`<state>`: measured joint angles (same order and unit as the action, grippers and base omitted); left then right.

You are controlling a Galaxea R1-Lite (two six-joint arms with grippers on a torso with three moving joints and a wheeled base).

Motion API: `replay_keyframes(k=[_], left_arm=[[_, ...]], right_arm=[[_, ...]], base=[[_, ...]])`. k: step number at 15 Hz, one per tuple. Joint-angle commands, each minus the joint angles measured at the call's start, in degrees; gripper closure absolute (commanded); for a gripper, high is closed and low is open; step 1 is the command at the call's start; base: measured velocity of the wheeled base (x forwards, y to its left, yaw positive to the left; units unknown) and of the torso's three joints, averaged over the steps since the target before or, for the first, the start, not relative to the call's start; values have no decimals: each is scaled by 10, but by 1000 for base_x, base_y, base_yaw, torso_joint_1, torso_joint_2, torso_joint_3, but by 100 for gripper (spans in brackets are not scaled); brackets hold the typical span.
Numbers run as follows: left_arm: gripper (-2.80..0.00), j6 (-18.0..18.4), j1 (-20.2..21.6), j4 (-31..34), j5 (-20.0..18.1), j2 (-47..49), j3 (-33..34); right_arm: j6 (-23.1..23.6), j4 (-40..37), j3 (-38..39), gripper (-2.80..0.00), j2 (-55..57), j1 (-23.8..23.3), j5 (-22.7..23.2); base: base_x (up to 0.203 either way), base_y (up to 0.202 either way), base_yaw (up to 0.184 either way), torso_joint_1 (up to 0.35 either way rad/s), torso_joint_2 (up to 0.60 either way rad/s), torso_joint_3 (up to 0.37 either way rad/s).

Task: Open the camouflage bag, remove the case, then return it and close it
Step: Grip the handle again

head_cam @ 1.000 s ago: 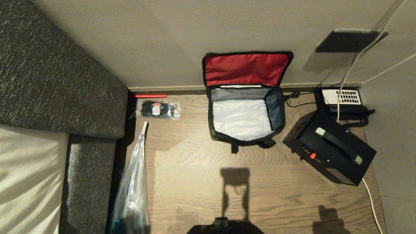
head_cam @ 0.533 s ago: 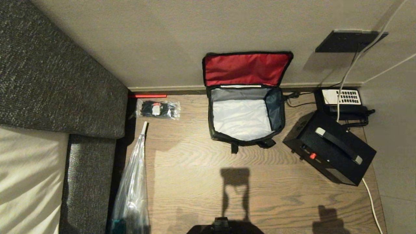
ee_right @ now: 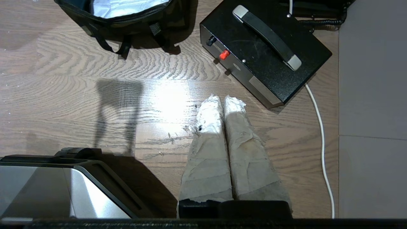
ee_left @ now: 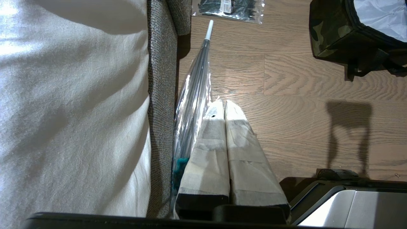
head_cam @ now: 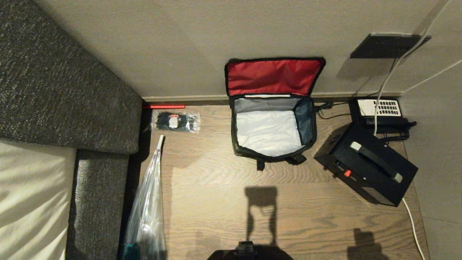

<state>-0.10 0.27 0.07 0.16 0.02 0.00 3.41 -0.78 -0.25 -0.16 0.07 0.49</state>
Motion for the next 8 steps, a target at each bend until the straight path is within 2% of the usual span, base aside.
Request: replay_keyframes(k=[1,8], left_arm=[[0,0,0,0,0,-1,1],[0,0,0,0,0,-1,1]], right_arm=[[0,-9,-4,0,0,0,0],[-6,-25,-9,0,0,0,1]], base=[[0,0,0,0,0,0],[0,0,0,0,0,0]])
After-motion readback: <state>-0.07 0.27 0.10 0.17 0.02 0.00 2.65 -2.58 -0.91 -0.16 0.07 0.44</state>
